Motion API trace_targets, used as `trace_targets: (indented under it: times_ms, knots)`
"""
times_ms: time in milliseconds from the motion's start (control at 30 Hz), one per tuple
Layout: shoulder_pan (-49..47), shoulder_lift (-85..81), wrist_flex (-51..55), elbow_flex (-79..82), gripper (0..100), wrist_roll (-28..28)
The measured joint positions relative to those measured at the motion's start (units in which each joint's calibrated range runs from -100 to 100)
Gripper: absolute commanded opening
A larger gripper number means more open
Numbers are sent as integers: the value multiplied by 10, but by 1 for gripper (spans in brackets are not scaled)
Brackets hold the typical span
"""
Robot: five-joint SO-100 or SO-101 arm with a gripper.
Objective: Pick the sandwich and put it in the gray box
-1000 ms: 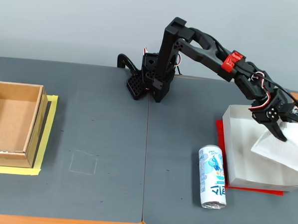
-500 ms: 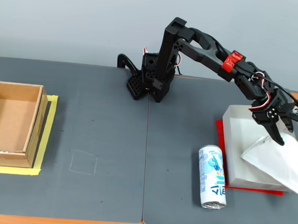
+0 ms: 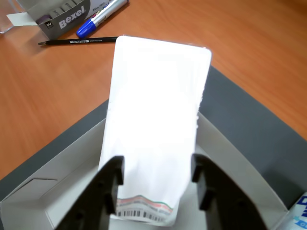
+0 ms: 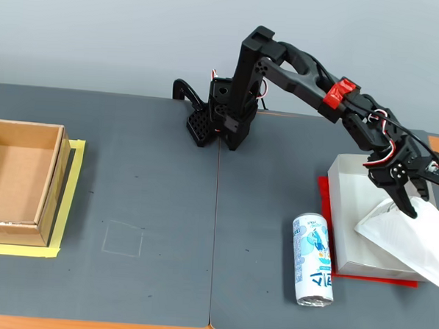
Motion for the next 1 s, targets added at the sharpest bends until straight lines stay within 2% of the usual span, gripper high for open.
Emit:
trace_targets:
  times_ms: [100, 267, 633, 1000]
  knots:
    - [13, -10, 0, 0, 13, 2]
    - [41, -31, 0, 0, 1, 2]
    - [144, -112, 24, 21, 2, 7]
    - [301, -285, 26, 225, 2, 7]
